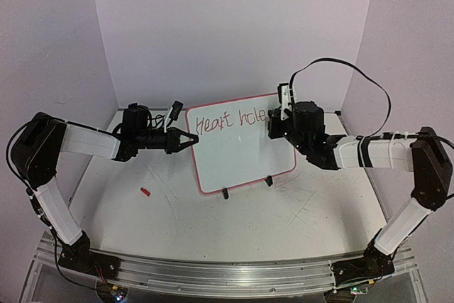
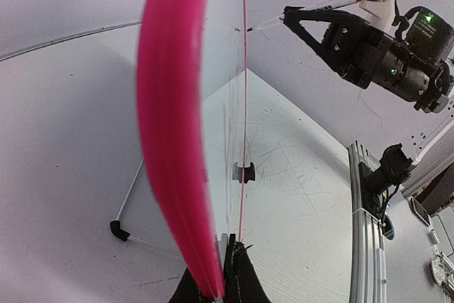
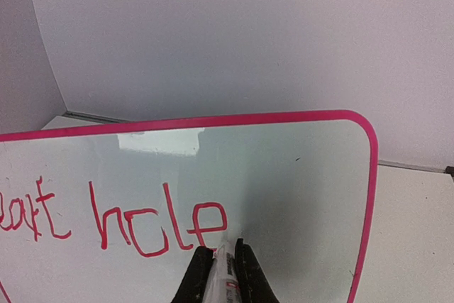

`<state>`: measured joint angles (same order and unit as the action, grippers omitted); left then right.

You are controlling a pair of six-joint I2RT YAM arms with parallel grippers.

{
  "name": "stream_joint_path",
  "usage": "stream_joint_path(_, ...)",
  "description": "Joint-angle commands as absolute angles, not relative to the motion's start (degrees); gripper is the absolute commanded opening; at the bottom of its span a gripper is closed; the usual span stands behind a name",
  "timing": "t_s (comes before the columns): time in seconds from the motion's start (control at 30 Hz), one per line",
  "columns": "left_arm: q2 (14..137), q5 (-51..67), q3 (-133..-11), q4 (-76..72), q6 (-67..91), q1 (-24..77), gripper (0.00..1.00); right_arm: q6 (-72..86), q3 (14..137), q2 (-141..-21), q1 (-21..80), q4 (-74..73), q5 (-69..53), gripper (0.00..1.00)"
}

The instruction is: Write a sentence on the whiteboard

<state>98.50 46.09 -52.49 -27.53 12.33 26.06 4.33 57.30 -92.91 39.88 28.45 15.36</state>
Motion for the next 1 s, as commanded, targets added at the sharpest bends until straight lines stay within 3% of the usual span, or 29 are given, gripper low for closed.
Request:
stream_joint_path(0.0,98.12,37.64,-53.77,-25.67,4.77,25.38,0.00,3.54,56.41,-87.46,39.55,31.77,15.19,0.00)
stream_joint_path(0.97,97.12,37.23,-53.40,-25.40,3.98,25.61,0.00,1.76,58.29,-89.64,37.94,29.49,9.31,0.00)
